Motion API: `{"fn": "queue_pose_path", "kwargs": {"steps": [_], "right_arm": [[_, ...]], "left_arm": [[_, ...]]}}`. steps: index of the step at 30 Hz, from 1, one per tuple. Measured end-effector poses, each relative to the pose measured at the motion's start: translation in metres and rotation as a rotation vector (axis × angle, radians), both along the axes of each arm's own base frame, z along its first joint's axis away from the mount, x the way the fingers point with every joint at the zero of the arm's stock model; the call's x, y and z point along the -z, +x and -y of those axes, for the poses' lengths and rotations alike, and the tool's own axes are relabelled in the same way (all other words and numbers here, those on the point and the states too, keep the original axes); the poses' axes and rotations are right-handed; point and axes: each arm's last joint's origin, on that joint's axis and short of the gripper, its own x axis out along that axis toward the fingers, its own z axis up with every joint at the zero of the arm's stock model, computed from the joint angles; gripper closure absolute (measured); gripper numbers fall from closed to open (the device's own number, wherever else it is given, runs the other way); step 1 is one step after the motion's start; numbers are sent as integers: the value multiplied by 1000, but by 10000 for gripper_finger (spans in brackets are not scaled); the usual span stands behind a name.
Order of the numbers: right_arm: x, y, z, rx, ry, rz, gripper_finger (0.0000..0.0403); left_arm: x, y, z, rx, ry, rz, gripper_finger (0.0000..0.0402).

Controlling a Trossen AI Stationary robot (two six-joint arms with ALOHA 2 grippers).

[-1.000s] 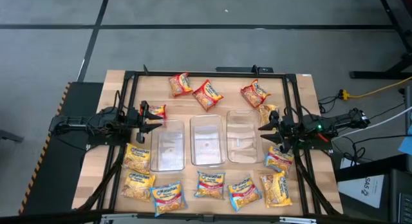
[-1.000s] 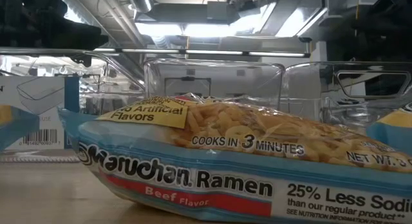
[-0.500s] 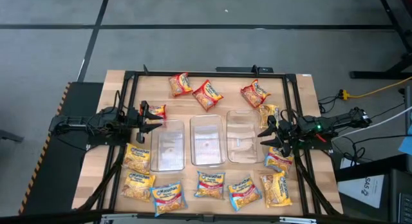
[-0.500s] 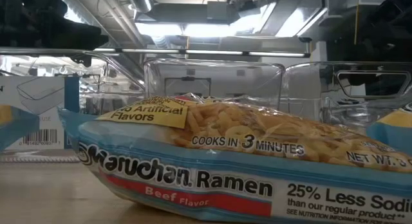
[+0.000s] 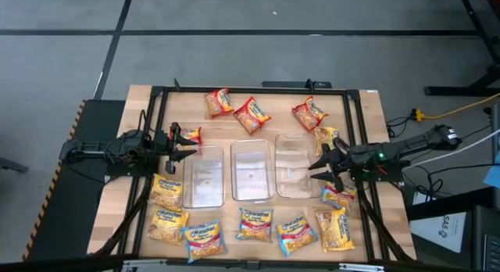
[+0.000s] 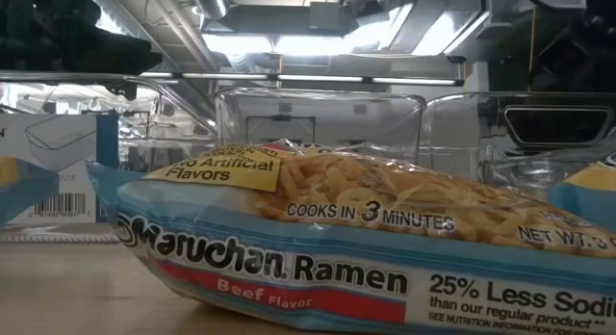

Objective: Sort Maruchan noodles
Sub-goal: Put the red noodle pack into the left transparent bin

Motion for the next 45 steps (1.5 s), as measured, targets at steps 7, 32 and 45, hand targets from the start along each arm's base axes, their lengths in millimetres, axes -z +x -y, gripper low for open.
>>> {"fn": "queue_pose_path", "kwargs": {"steps": [7,32,45], "right_arm": [[3,8,2,134,8,-24,235],[-30,22,6,338,-273,340,235],[-15,20,9,425,-241,194,235]], "left_arm": [[0,0,0,24,-181,9,276],[3,-1,-6,-212,-55,-23,276],[5,-1,-7,-249,16,-57,276]]}}
